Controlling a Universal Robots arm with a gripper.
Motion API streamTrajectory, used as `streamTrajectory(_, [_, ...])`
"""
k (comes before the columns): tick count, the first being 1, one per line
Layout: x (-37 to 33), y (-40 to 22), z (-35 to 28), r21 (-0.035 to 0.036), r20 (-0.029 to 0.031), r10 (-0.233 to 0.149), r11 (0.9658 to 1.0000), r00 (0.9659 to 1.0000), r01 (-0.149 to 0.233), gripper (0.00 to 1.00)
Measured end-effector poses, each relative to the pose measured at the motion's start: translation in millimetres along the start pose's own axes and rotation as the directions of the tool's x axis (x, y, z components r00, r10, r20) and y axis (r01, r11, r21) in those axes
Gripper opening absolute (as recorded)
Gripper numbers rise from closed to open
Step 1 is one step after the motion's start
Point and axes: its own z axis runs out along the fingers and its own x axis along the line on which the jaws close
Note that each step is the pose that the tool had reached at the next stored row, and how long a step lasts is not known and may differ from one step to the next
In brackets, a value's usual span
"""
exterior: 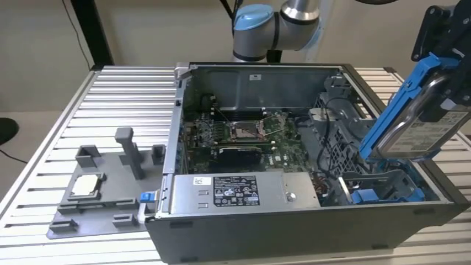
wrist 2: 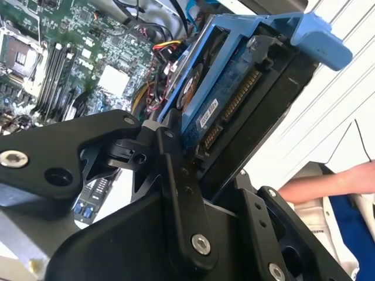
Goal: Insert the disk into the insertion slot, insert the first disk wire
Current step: 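Insert the disk into the insertion slot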
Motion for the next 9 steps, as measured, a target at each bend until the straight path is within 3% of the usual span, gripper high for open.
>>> streamTrajectory(9, [1.4,-0.7,15.3,0.0002,0.0011,-0.001,1.0,1.0,0.001,0.0])
